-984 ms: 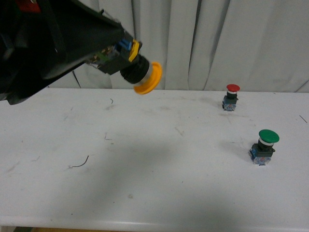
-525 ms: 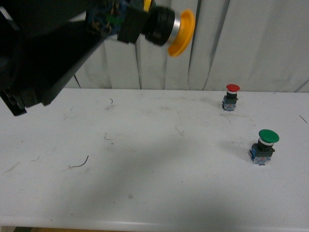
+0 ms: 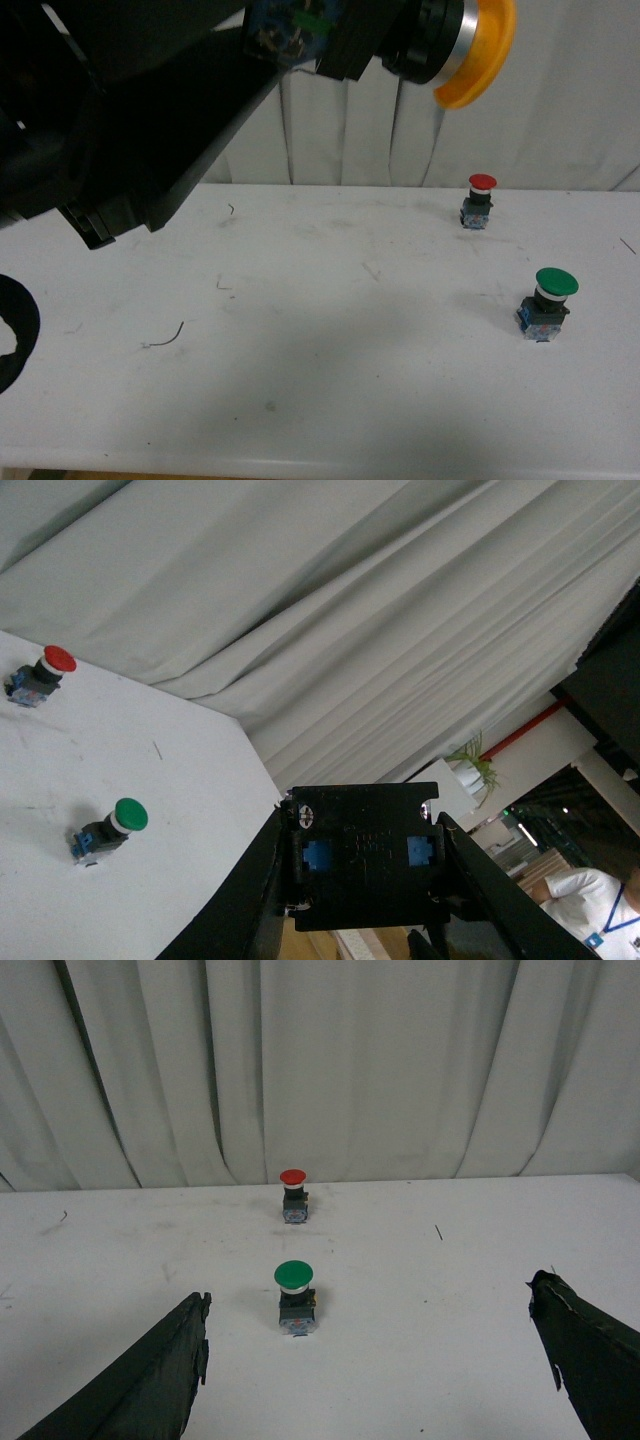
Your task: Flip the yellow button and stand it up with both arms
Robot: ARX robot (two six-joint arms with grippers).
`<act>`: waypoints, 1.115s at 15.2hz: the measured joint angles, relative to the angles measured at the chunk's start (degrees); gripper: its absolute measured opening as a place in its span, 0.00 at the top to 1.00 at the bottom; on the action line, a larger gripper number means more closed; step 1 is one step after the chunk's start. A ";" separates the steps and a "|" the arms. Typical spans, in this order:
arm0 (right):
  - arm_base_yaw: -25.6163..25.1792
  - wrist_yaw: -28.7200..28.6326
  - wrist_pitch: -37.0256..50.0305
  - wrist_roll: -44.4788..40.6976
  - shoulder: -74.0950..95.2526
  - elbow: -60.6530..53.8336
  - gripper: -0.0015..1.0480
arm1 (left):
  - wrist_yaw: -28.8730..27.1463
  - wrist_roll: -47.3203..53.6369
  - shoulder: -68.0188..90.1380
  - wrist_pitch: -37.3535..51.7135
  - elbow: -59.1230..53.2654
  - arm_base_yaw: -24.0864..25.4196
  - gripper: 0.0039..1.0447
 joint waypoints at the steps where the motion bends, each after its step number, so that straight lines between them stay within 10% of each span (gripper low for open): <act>1: 0.00 0.00 0.00 0.02 0.00 0.00 0.06 | -0.04 0.04 0.76 -0.02 0.00 0.00 0.66; 7: -0.59 -1.84 1.18 0.59 0.35 -0.02 0.06 | -0.77 1.09 1.42 -0.57 -0.04 -0.66 0.66; 10: -6.58 -28.81 36.02 15.96 30.21 0.94 0.06 | -0.92 1.51 1.38 -1.73 0.13 -1.07 0.66; 13: 0.79 -24.48 62.90 18.53 59.65 11.10 0.06 | -1.09 1.53 1.11 -1.84 0.48 -1.07 0.66; 17: 5.20 -20.92 67.30 18.80 76.43 23.17 0.06 | -0.77 1.53 0.72 -1.97 0.57 -0.39 0.66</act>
